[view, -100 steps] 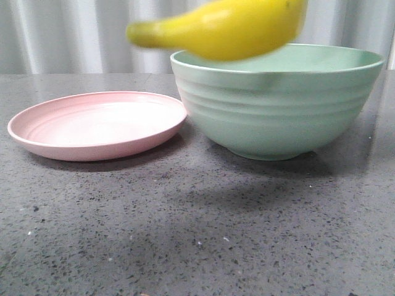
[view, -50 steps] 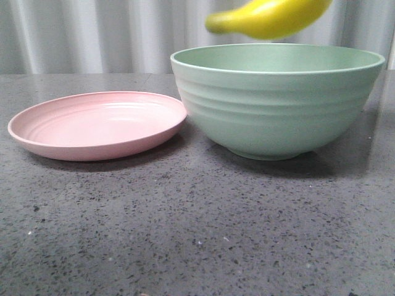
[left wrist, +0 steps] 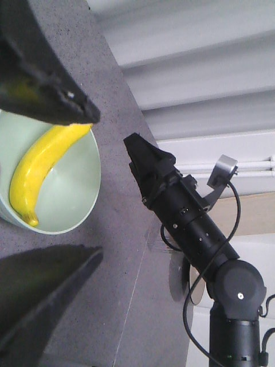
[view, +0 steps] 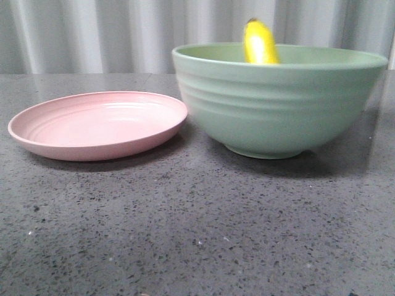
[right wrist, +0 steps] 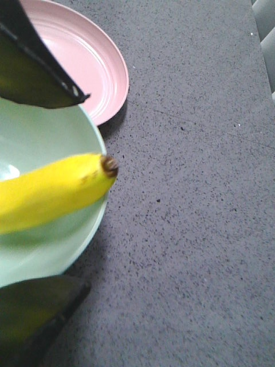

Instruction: Transfer banana from pink plate to green bowl

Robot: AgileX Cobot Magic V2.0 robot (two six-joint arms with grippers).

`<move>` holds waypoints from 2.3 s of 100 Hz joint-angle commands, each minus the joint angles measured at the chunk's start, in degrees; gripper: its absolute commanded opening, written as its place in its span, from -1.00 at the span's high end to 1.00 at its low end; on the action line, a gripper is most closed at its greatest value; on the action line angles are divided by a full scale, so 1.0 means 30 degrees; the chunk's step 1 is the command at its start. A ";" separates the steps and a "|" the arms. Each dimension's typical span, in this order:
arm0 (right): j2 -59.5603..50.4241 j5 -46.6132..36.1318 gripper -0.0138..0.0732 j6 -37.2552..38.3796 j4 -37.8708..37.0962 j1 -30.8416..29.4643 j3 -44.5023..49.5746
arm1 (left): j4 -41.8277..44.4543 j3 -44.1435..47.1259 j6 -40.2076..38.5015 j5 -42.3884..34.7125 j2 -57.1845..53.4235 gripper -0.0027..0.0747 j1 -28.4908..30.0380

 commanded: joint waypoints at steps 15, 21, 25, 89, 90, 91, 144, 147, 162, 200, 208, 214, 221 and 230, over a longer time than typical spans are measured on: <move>-0.3010 0.0788 0.43 -0.0165 -0.1879 0.0032 -0.0562 | 0.0082 -0.0529 -0.0096 -0.1296 -0.1127 0.96 0.0054; -0.3646 0.1163 0.73 -0.0445 -0.1927 0.0032 -0.0414 | 0.0294 -0.0271 -0.0096 -0.1228 -0.1510 0.98 0.0054; -0.4159 0.1209 0.84 -0.0709 -0.1927 0.0032 -0.0165 | 0.0294 -0.0042 -0.0096 -0.1228 -0.1797 0.98 0.0054; -1.5085 -0.5492 0.83 -0.3448 -0.1927 0.0072 0.9782 | 0.0603 0.8226 -0.0096 -0.6377 -0.5160 0.98 0.0054; -1.5314 -0.5631 0.83 -0.3448 -0.1927 0.0072 0.9916 | 0.0603 0.8322 -0.0096 -0.6512 -0.5213 0.98 0.0054; -1.5428 -0.5702 0.83 -0.3448 -0.1927 0.0072 1.0190 | 0.0603 0.8523 -0.0096 -0.6696 -0.5215 0.98 0.0054; -2.3842 -0.8533 0.83 -0.3448 -0.1944 0.0072 1.7389 | 0.0603 1.4123 -0.0096 -1.1022 -0.7337 0.98 0.0054; -2.4161 -0.8379 0.83 -0.3448 -0.1867 0.0072 1.7437 | 0.0603 1.4167 -0.0096 -1.1022 -0.7384 0.98 0.0054; -2.5068 -0.7708 0.83 -0.3448 -0.1514 0.0072 1.7437 | 0.0603 1.4199 -0.0096 -1.1118 -0.7425 0.98 0.0054; -2.5084 -0.7708 0.83 -0.3448 -0.1514 0.0072 1.7437 | 0.0603 1.4199 -0.0096 -1.1118 -0.7425 0.98 0.0054; -2.5084 -0.7708 0.83 -0.3448 -0.1514 0.0072 1.7437 | 0.0603 1.4199 -0.0096 -1.1118 -0.7425 0.98 0.0054; -2.5084 -0.7708 0.83 -0.3448 -0.1514 0.0072 1.7437 | 0.0603 1.4280 -0.0096 -1.1118 -0.7425 0.98 0.0054; -2.5084 -0.7708 0.83 -0.3448 -0.1514 0.0072 1.7437 | 0.0833 1.4546 -0.0096 -1.1118 -0.7425 0.98 0.0081; -2.5084 -0.7708 0.83 -0.3448 -0.1514 0.0072 1.7437 | 0.1275 1.5128 -0.0096 -1.1118 -0.7657 0.98 0.0767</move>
